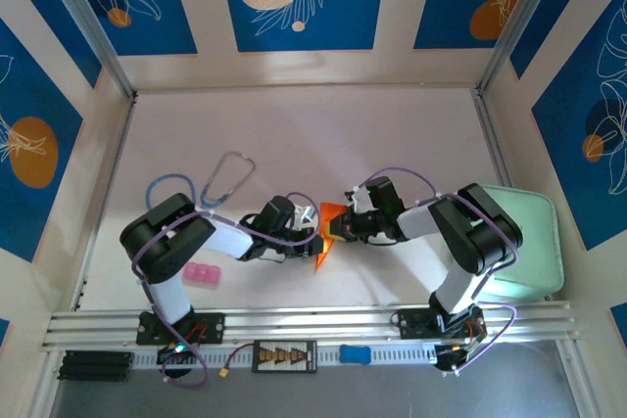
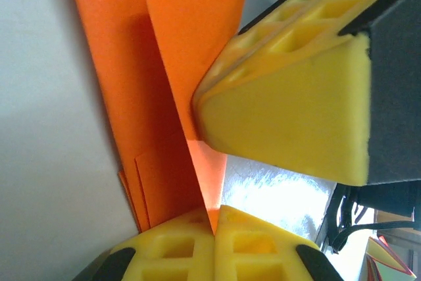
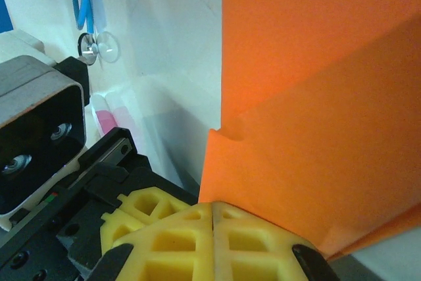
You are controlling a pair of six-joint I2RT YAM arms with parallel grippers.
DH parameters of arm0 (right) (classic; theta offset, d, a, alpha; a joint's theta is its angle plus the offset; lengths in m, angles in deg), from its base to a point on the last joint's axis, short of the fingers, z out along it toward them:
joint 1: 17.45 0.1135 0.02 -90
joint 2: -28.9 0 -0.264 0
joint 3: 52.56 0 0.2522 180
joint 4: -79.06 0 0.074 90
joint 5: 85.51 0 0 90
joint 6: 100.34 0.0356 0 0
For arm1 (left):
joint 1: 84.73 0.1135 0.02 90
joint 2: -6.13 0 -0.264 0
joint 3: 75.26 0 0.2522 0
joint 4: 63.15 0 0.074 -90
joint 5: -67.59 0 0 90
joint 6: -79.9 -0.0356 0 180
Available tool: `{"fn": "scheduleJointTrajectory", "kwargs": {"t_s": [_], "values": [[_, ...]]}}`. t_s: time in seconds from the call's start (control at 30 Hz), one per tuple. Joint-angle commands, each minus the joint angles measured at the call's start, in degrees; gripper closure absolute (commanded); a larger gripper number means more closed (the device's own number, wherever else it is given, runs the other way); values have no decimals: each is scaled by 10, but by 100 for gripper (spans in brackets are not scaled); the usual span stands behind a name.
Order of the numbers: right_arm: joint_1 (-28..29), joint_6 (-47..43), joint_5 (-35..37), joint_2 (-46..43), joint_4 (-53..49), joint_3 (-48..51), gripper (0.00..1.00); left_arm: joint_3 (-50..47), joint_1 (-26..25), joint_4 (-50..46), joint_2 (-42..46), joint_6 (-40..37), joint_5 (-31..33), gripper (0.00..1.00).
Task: Fold a paper plane with a square sheet of paper (pick it up from the middle)
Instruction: Fold the wing for the fifth time at the center of the table.
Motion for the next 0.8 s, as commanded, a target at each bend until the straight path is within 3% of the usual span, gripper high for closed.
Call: {"fn": "scheduleJointTrajectory", "kwargs": {"t_s": [0.0,0.37,0.57,0.77], "values": [[0,-7,-9,15,10,-11,97,-26,11,-72,-28,0,24,100],[-6,2,26,48,-23,-15,97,-25,12,-83,-23,-7,22,100],[-9,-1,40,53,-43,-12,97,-23,9,-77,6,-15,-11,87],[-9,-5,44,56,-54,-15,97,-19,0,-76,24,-16,-35,89]]}}
